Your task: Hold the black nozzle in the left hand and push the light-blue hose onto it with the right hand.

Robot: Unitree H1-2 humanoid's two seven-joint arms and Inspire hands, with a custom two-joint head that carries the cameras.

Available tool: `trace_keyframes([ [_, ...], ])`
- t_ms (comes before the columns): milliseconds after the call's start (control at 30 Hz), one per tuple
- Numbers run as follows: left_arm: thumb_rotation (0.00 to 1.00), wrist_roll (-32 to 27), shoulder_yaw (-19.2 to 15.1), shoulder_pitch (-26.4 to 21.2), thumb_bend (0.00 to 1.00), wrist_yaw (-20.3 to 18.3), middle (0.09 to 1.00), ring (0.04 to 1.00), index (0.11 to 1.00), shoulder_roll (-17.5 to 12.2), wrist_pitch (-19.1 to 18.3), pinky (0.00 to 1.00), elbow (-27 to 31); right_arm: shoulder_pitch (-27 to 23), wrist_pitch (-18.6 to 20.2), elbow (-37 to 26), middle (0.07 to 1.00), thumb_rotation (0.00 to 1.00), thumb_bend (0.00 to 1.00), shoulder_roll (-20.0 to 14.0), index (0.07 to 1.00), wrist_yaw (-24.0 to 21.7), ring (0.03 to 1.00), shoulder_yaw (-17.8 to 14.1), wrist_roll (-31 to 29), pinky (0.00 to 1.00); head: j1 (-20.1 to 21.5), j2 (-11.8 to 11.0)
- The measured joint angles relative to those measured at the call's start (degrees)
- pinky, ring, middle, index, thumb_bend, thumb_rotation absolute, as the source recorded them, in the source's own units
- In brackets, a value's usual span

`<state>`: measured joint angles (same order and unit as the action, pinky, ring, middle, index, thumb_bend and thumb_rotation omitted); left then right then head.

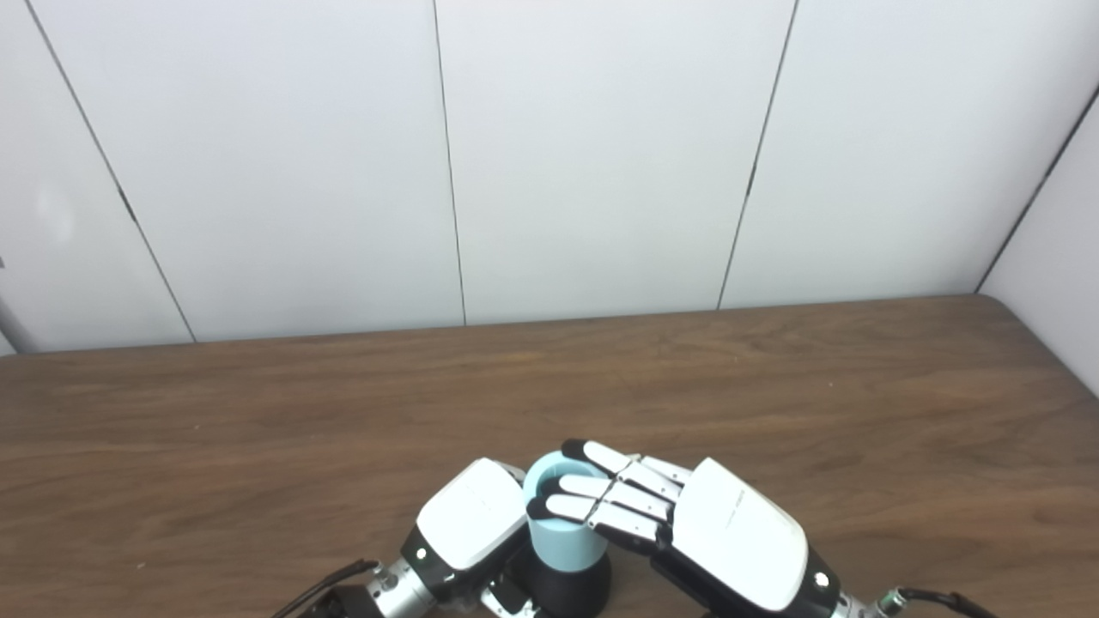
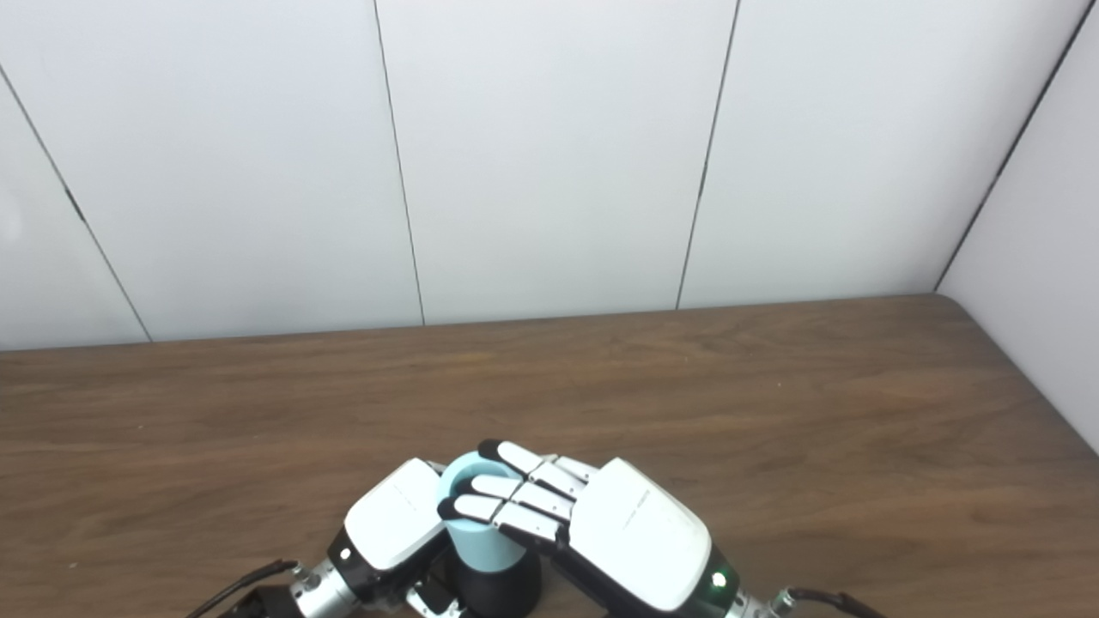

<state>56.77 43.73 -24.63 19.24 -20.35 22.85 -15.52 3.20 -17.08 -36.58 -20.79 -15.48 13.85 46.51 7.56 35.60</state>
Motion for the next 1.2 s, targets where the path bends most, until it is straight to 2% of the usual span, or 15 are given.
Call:
trace_keyframes([
  [1133,0.0,-0.06,-0.13,0.25,0.5,-0.2,0.496,0.421,0.483,-0.01,-0.04,0.34,0.22,-0.04,0.35,-0.08,0.828,0.77,0.91,-0.02,0.775,0.08,0.816,0.3,-0.12,0.71,0.0,0.18],
  [1200,0.0,-0.06,-0.14,0.26,0.5,-0.21,0.484,0.4,0.494,-0.01,-0.04,0.32,0.23,-0.04,0.36,-0.09,0.83,0.77,0.91,-0.01,0.776,0.09,0.818,0.33,-0.13,0.72,0.0,0.18],
])
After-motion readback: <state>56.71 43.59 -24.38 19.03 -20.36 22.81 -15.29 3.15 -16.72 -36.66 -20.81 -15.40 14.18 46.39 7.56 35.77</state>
